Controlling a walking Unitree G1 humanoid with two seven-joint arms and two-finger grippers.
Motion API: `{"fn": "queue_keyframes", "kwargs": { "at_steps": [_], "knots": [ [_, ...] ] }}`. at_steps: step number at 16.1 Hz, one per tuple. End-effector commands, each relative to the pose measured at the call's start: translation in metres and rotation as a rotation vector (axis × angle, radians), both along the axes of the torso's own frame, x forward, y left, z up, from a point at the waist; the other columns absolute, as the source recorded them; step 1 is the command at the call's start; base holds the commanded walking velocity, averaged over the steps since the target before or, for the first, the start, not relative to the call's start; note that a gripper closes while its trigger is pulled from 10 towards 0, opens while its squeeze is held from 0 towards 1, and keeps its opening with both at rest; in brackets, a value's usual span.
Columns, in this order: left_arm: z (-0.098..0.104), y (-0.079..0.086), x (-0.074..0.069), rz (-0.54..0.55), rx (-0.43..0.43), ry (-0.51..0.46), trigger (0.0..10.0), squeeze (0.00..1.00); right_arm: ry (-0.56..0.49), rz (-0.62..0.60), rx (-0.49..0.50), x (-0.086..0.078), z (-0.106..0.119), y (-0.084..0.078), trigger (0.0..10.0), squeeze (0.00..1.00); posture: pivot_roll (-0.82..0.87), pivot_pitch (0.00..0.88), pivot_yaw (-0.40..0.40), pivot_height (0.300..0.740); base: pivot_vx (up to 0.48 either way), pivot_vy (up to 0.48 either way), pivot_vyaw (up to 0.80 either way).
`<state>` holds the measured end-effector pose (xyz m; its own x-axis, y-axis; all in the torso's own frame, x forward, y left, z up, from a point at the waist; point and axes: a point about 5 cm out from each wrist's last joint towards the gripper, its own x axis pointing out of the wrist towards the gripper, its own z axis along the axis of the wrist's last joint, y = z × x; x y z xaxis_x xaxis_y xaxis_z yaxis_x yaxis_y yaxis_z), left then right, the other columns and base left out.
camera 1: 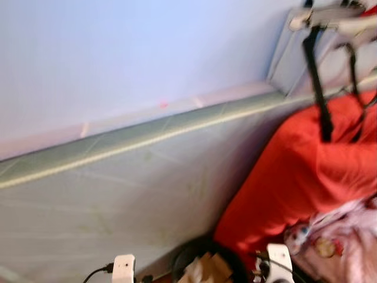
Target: Clean up the room
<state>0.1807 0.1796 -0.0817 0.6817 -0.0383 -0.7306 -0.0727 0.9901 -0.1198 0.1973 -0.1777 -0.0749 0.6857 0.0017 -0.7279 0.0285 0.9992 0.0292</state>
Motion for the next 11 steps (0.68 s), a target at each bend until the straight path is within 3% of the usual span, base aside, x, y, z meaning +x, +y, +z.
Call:
{"fn": "queue_keyframes", "kwargs": {
  "at_steps": [1,3,4,6,11],
  "knots": [
    [-0.001,0.01,-0.006,0.03,0.007,-0.01,10.0,0.0,-0.076,0.048,0.048,0.015,0.008,0.017,10.0,0.0,0.0,0.0,-0.029,0.74,0.0,0.0,0.0],
    [0.0,0.011,-0.006,0.036,0.005,-0.021,10.0,0.0,-0.109,0.078,0.074,0.018,0.011,0.021,10.0,0.0,0.0,0.0,-0.026,0.74,0.0,0.0,0.0],
    [0.012,0.009,0.015,0.026,0.002,-0.121,10.0,0.0,-0.133,0.091,0.08,0.02,0.014,0.024,10.0,0.0,0.0,0.0,-0.026,0.74,0.0,0.0,0.0],
    [0.026,0.009,0.033,0.021,-0.001,-0.224,10.0,0.0,-0.18,0.101,0.087,0.025,0.018,0.025,10.0,0.0,0.0,0.0,-0.025,0.74,0.0,0.0,0.0],
    [0.025,0.014,0.032,0.029,-0.007,-0.219,10.0,0.0,-0.211,0.125,0.106,0.029,0.022,0.028,10.0,0.0,0.0,0.0,-0.022,0.74,0.0,0.0,0.0]
  ]
}}
